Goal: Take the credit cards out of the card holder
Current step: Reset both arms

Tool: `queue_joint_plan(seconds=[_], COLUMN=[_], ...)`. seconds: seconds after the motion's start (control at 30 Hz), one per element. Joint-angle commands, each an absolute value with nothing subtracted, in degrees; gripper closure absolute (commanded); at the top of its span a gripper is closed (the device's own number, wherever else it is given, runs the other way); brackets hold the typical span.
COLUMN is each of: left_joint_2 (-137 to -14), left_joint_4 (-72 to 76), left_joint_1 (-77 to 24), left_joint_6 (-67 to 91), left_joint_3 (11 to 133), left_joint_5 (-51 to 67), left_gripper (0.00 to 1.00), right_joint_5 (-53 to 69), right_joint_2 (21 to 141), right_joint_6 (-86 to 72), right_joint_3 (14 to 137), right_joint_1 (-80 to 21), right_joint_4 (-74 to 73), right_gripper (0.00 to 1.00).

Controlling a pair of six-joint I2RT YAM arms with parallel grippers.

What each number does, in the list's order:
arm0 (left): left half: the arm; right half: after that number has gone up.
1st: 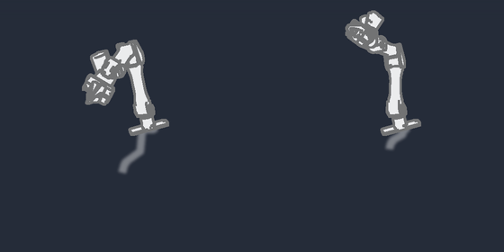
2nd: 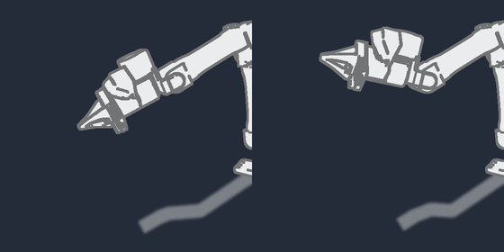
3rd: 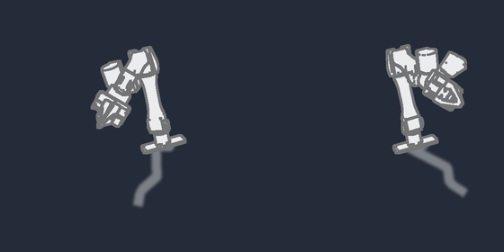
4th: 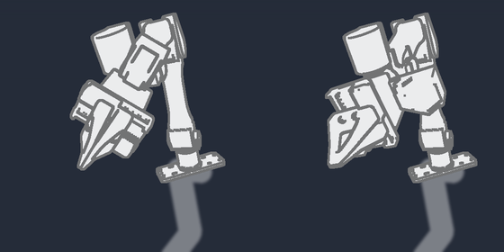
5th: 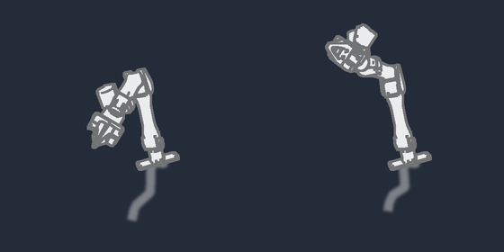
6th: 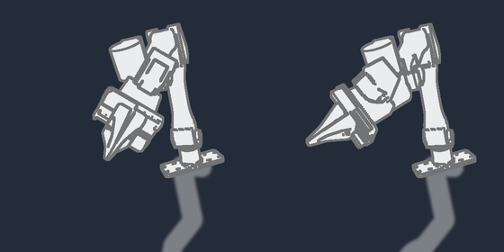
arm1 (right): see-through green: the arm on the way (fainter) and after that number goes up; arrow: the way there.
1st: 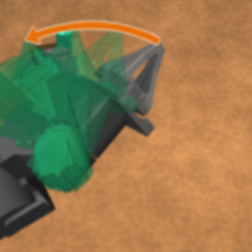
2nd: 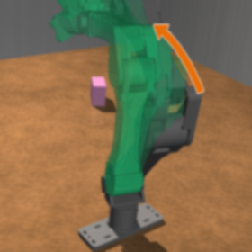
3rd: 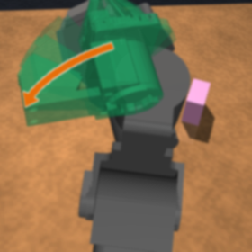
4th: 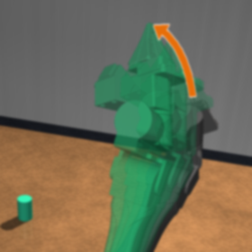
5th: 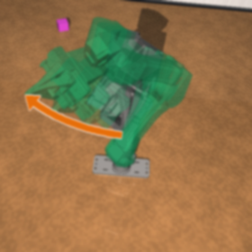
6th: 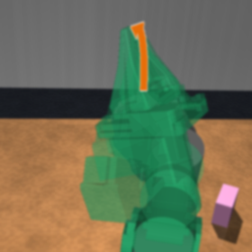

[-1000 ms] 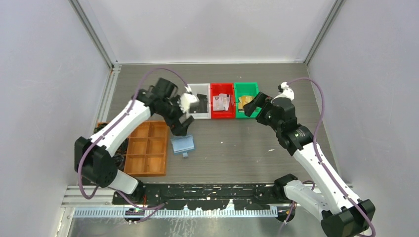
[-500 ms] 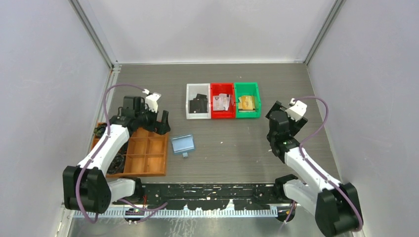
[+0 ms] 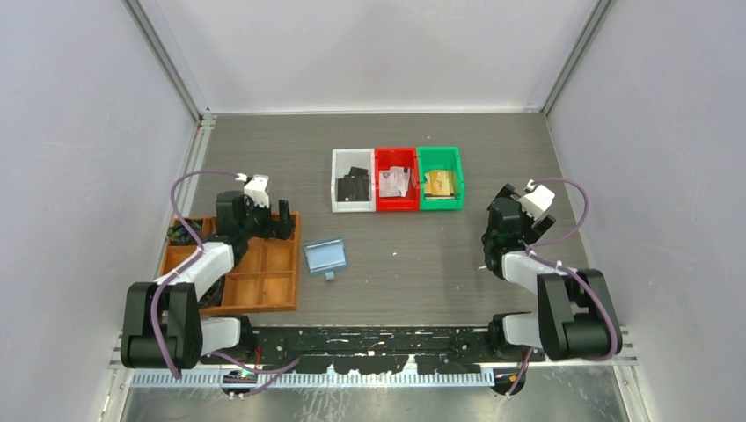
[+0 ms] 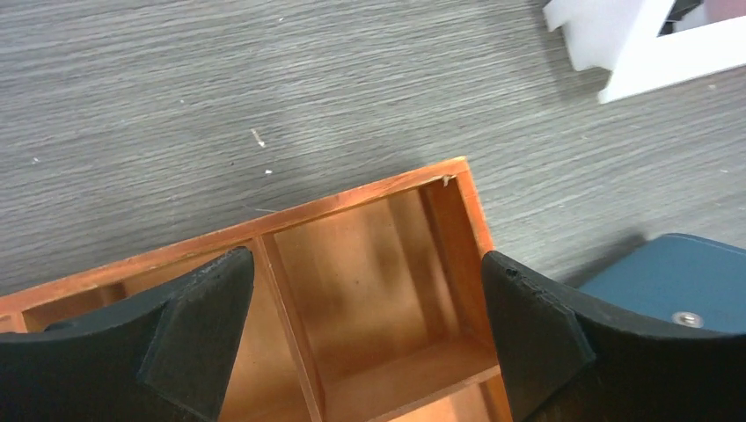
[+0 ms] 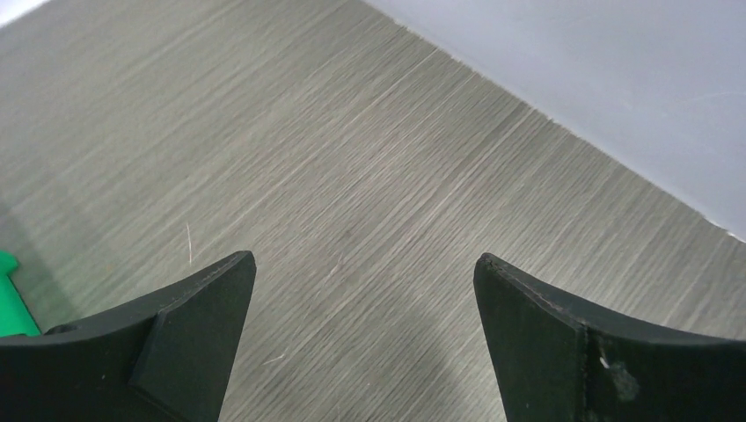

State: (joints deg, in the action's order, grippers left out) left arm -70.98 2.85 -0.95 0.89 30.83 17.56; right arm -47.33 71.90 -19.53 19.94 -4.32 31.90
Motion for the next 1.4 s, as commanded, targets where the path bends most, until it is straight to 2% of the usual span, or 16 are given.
queue_joint_plan(seconds=[0.0, 0.2, 0.37, 0.4, 0.47, 0.57, 0.63, 0.7, 0.8, 1.37], left_joint_2=[-71.13, -75.33, -85.42, -88.52, -91.55, -87.39, -89.61, -88.04, -88.87, -88.76], left_joint_4=[27.25, 40.77, 61.31, 66.58, 74.10, 61.83, 58.67, 49.15, 53.36, 52.59], left_joint_1=[-0.48, -0.26, -0.26, -0.26, -0.26, -0.26, -0.26, -0.31, -0.44, -0.44], left_joint_6=[0.35, 0.29, 0.26, 0.35, 1.19, 1.69, 2.52, 1.33, 1.40, 1.32], left_joint_3=[24.46, 20.05, 14.71, 13.72, 12.61, 15.58, 19.28, 22.43, 21.33, 21.53], left_joint_5=[12.21, 9.51, 7.69, 6.61, 5.42, 4.03, 2.28, 3.57, 3.08, 3.24], left_gripper=[0.00, 0.00, 0.00, 0.00, 0.00, 0.00, 0.00, 0.00, 0.00, 0.00], right_joint_5=[-44.47, -41.66, -33.60, -31.69, -30.21, -31.32, -27.25, -25.24, -25.17, -24.96], right_joint_2=[77.65, 83.87, 85.54, 86.36, 91.79, 90.40, 89.15, 89.62, 88.87, 88.89], right_joint_6=[-16.08, -13.10, -9.88, -9.15, -5.77, -6.52, -10.40, -10.57, -10.70, -10.55], right_joint_3=[19.21, 19.31, 19.19, 17.38, 13.39, 17.00, 20.37, 19.95, 19.64, 19.51], right_joint_1=[-4.22, -4.26, -4.59, -4.91, -5.94, -6.19, -1.92, -0.80, -0.79, -0.77], right_joint_4=[45.41, 51.98, 53.52, 56.67, 72.24, 62.30, 54.93, 55.57, 54.93, 55.46], right_gripper=[0.01, 0.01, 0.00, 0.01, 0.00, 0.00, 0.00, 0.01, 0.01, 0.01])
